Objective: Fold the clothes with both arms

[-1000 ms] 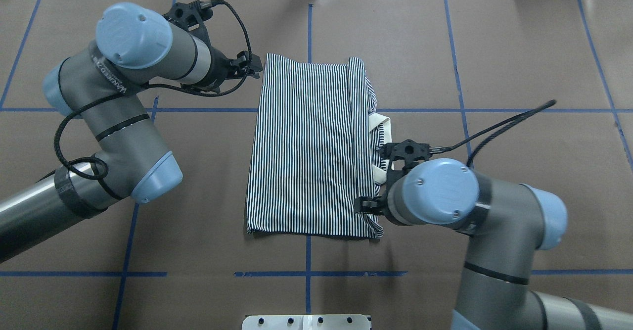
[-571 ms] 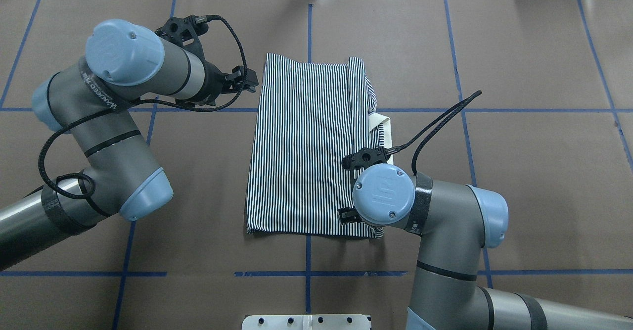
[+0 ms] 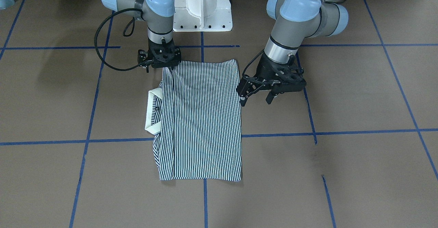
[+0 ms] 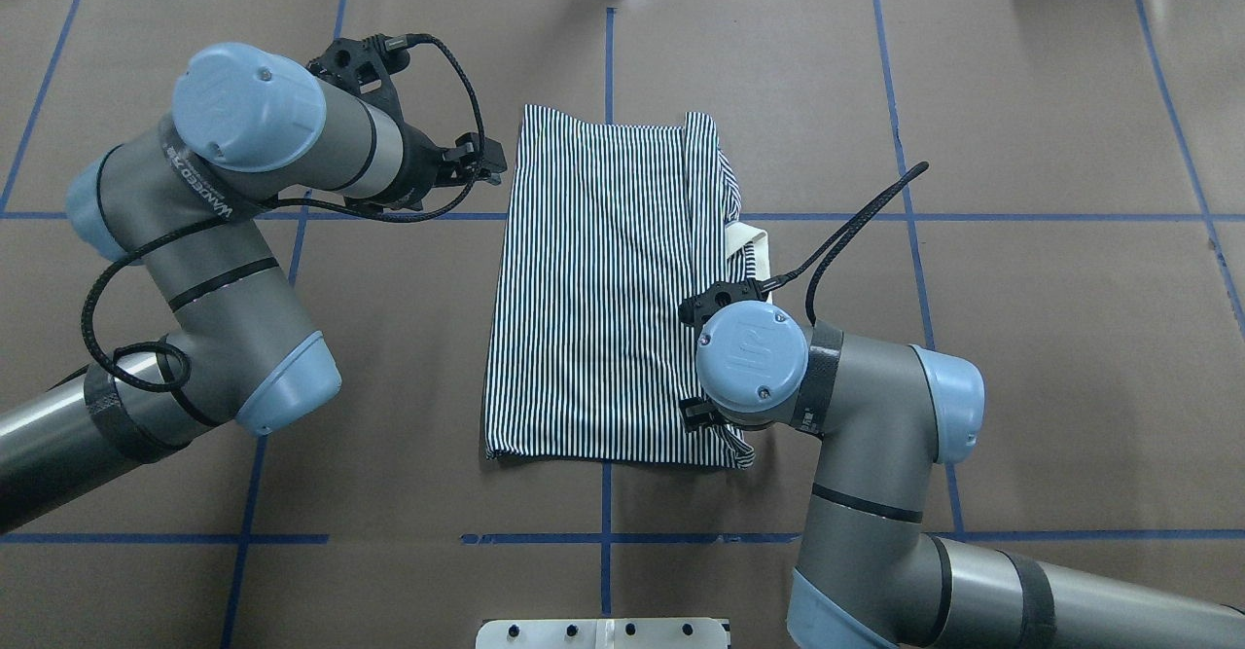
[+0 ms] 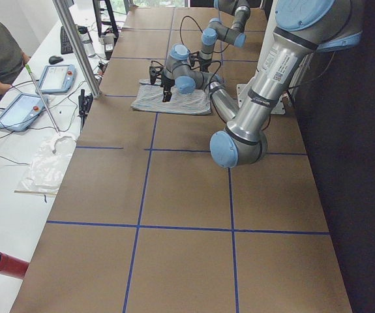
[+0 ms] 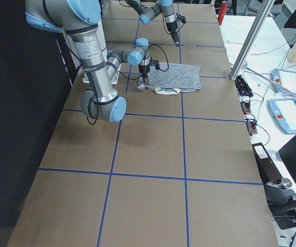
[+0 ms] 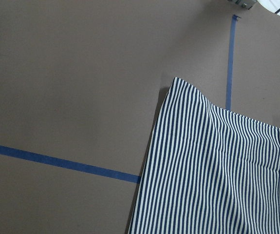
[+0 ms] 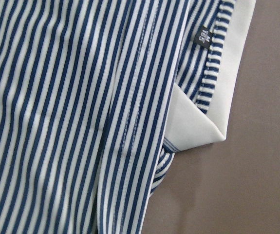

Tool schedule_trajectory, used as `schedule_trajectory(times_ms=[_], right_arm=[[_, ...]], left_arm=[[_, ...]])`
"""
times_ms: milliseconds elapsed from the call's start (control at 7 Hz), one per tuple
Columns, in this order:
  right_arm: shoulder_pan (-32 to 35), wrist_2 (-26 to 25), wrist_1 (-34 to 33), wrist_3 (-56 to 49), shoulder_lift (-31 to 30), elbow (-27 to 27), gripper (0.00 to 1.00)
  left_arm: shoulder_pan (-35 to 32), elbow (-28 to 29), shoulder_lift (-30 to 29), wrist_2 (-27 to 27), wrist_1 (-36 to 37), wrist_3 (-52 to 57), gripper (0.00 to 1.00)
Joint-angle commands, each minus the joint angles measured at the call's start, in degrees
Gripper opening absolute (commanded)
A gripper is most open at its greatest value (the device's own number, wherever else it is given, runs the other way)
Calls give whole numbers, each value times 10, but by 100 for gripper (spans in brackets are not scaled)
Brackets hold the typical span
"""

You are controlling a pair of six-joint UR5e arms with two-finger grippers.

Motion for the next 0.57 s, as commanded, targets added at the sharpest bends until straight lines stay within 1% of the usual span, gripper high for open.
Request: schedule_trajectory(times_ms=[0, 429], right_arm=[[1, 10, 0, -3, 7, -15, 100], [2, 11, 1, -16, 8, -29, 100]], left_arm=[[3, -1, 6, -1, -2, 0, 100], [3, -4, 6, -1, -2, 0, 100]])
